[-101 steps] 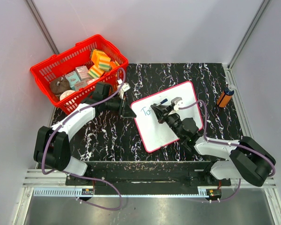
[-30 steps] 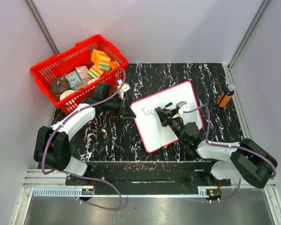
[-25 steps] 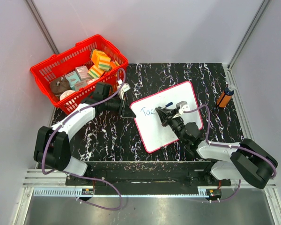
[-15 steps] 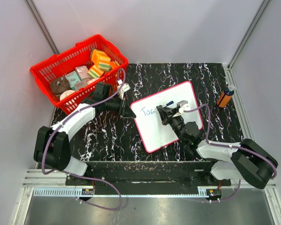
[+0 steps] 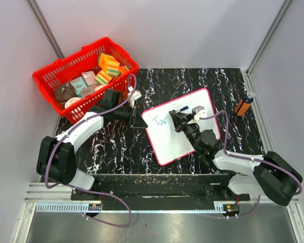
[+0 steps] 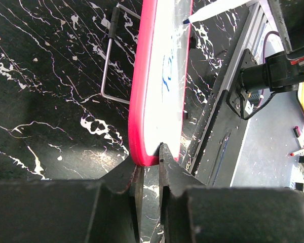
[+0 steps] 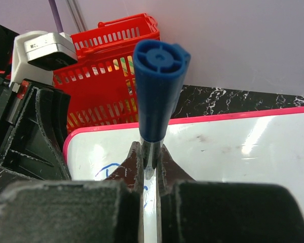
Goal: Write a sentence on the whiteboard
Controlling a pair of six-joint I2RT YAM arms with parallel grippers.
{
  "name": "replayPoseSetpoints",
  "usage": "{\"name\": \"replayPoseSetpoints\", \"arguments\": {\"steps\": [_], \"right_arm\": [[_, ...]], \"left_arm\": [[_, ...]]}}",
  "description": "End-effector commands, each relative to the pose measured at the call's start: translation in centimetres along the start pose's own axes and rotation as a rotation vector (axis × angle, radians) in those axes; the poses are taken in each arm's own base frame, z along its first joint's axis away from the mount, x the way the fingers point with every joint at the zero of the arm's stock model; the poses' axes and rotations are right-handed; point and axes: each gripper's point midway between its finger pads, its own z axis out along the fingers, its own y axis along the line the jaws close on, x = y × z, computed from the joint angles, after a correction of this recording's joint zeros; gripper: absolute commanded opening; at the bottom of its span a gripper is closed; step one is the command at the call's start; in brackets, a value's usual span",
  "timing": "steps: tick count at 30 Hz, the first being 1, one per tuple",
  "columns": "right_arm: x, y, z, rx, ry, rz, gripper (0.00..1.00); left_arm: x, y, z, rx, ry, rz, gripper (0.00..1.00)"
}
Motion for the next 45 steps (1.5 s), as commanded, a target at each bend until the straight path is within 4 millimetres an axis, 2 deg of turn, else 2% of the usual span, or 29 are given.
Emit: {"name": "replayPoseSetpoints", "arguments": {"steps": [1, 13, 20, 28, 45], "right_arm": [[-1.9, 0.0, 1.7, 0.024, -0.062, -0.009, 0.00], [-2.4, -0.8, 2.7, 0.068, -0.089, -0.016, 0.00], [-1.3, -1.4, 2.4, 0.081, -0.070, -0.014, 0.00], [-0.4, -0.8, 1.9, 0.044, -0.038, 0.006, 0.00], [1.3, -0.8, 0.4, 0.027, 0.010, 0.028, 0.00]], "left_arm": [[5.1, 0.8, 1.1, -0.025, 0.167, 0.063, 0.00], [5.1, 0.7, 1.1, -0.022, 0.166, 0.062, 0.00], [5.1, 0.7, 1.1, -0.023, 0.166, 0.063, 0.00], [5.1, 0.7, 1.1, -0.026, 0.167, 0.066, 0.00], [5.1, 0.8, 1.1, -0.029, 0.167, 0.065, 0.00]]}}
